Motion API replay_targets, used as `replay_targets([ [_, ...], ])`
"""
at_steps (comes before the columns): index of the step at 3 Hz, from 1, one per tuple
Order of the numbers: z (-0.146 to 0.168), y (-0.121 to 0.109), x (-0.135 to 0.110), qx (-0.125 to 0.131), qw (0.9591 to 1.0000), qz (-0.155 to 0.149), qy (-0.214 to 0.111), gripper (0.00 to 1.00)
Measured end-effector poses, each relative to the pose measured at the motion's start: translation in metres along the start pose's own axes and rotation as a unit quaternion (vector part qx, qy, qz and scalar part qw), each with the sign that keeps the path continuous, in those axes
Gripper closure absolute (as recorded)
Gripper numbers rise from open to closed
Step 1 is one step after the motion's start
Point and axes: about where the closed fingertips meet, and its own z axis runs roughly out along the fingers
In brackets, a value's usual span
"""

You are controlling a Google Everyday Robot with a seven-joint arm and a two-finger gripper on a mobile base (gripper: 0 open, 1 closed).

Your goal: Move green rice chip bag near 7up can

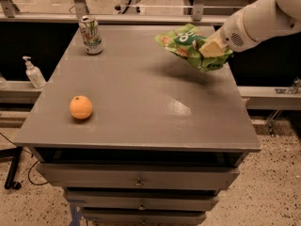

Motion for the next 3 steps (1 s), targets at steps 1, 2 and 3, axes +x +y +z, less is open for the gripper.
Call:
replay_targets([
  [1,0.020,-0.009,-0.017,0.010,0.9998,0.002,-0.017,1.00],
  [2,0.047,-0.031,-0.042,0.026,0.9992,0.003,-0.029,1.00],
  [3,0.075,-0.058,-0.077,0.047,0.9981,0.011,-0.037,1.00],
])
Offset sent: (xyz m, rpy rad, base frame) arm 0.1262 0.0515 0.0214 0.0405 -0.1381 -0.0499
